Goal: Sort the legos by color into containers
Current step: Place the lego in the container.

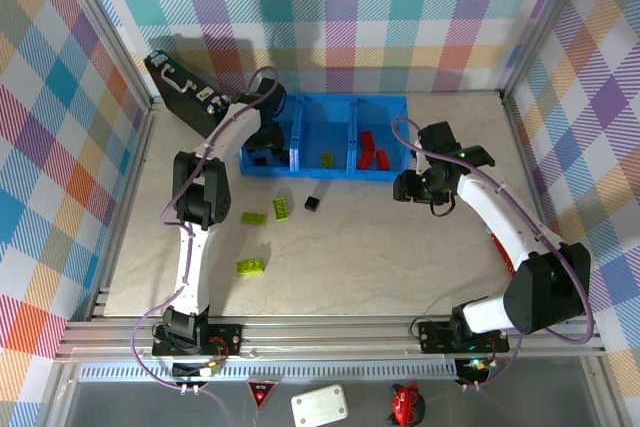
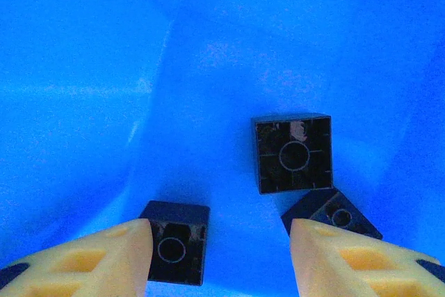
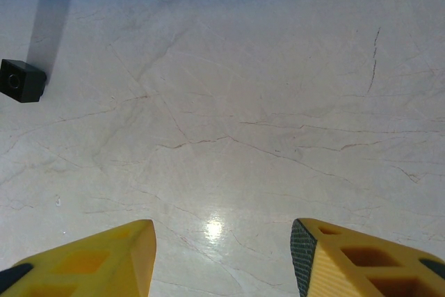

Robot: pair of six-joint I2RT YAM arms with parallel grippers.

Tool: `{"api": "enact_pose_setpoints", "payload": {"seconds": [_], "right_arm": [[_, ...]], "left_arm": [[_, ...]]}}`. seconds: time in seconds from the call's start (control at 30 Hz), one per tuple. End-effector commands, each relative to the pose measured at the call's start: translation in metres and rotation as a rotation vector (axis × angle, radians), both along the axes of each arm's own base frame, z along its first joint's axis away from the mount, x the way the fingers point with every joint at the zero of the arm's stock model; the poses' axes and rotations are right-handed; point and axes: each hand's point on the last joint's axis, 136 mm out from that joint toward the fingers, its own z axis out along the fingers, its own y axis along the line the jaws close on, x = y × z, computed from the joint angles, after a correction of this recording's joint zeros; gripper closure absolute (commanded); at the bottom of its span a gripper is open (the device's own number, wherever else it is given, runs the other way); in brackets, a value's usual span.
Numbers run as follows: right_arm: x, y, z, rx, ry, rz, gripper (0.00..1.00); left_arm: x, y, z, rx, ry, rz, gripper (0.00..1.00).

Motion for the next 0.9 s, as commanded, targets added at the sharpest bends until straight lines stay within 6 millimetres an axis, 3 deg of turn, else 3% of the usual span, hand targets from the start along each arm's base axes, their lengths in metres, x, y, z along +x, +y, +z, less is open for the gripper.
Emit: {"api": "enact_pose_setpoints", "payload": {"seconds": [0.0, 0.2, 0.5, 0.87], "right_arm": [[-0.005, 0.001, 0.008, 0.012, -0.017, 0.009, 0.45], [-0.005, 0.009, 0.009, 0.053, -0.015, 0.019, 0.45], [-0.002, 0.028, 0.006, 0.079, -0.004, 0.041, 0.46], [0.002, 0.065, -0.011, 0.055, 0.031, 0.075, 0.47]], "left_arm": [[-0.012, -0.003, 0.012, 0.003, 0.011, 0.0, 0.45], [-0.025, -0.009, 0.031, -0.05, -0.01, -0.024, 0.45], [-0.06, -0.011, 0.065, -0.131, -0.047, -0.067, 0.46], [-0.115, 0.001, 0.078, -0.158, -0.024, -0.093, 0.46]]}}
